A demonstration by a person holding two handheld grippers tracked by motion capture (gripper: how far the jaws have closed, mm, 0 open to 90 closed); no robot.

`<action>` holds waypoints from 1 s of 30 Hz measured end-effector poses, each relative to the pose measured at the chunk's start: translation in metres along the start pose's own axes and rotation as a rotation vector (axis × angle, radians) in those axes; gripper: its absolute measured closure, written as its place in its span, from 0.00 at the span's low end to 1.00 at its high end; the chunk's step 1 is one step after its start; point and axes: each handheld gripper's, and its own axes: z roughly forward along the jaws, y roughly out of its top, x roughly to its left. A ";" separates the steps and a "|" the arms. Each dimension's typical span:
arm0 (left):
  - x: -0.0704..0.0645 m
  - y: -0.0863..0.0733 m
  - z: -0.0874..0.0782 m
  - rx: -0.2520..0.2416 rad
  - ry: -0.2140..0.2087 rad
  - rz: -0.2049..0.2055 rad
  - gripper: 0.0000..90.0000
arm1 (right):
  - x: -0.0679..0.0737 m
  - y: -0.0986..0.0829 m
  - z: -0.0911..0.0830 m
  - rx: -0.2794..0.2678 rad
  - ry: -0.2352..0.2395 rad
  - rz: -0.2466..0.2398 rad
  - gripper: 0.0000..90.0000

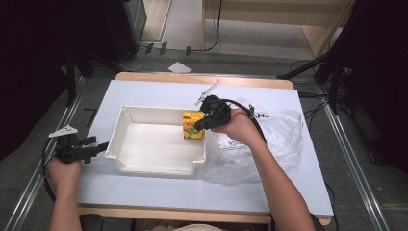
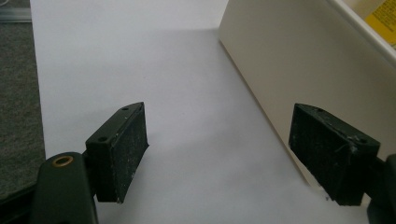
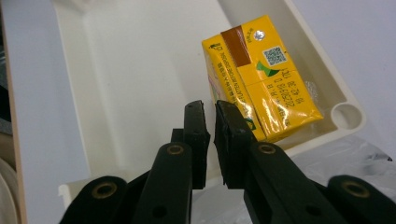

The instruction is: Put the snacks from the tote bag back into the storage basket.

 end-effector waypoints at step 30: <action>0.000 0.000 0.001 0.012 0.001 0.000 0.23 | -0.017 -0.012 -0.046 -0.102 0.025 0.054 0.54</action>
